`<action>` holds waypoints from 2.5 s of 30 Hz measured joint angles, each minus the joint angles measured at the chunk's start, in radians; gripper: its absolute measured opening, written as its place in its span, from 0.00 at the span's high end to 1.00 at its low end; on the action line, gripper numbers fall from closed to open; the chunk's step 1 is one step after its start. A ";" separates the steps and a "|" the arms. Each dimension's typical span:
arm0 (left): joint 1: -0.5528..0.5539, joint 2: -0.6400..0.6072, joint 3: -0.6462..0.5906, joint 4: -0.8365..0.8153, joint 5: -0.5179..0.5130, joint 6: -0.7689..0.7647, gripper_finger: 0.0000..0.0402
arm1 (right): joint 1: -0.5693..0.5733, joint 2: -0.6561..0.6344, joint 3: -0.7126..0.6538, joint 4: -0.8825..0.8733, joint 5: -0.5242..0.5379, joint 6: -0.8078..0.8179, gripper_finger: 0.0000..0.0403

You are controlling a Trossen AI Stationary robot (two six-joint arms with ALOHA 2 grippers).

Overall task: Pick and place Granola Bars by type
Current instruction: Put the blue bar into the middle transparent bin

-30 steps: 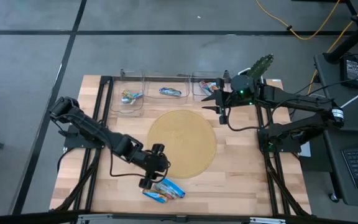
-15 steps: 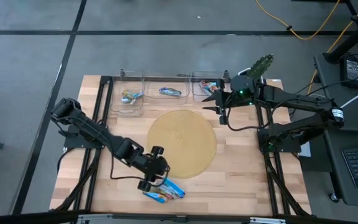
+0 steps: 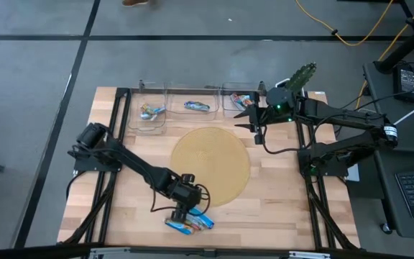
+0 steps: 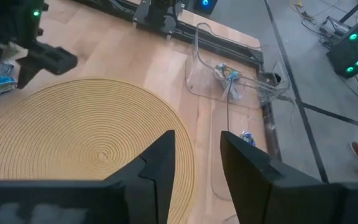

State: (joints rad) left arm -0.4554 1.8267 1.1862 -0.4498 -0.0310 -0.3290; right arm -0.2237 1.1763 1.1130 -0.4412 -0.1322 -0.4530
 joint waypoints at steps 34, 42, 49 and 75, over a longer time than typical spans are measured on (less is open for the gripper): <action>-0.029 0.104 0.000 0.092 0.025 -0.106 0.63 | -0.006 0.000 0.000 -0.044 0.000 -0.050 0.68; -0.028 0.102 0.016 0.088 0.082 -0.153 0.91 | -0.006 0.000 0.000 -0.043 0.000 -0.050 0.68; -0.010 0.020 0.059 0.080 0.093 -0.167 0.94 | -0.006 0.000 0.000 -0.049 0.000 -0.050 0.68; -0.076 -0.645 0.059 0.526 -0.411 0.375 0.96 | -0.007 0.000 0.000 -0.052 0.000 -0.050 0.67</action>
State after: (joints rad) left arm -0.5316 1.1821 1.2449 0.0758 -0.4417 0.0460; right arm -0.2305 1.1767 1.1126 -0.4932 -0.1323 -0.5026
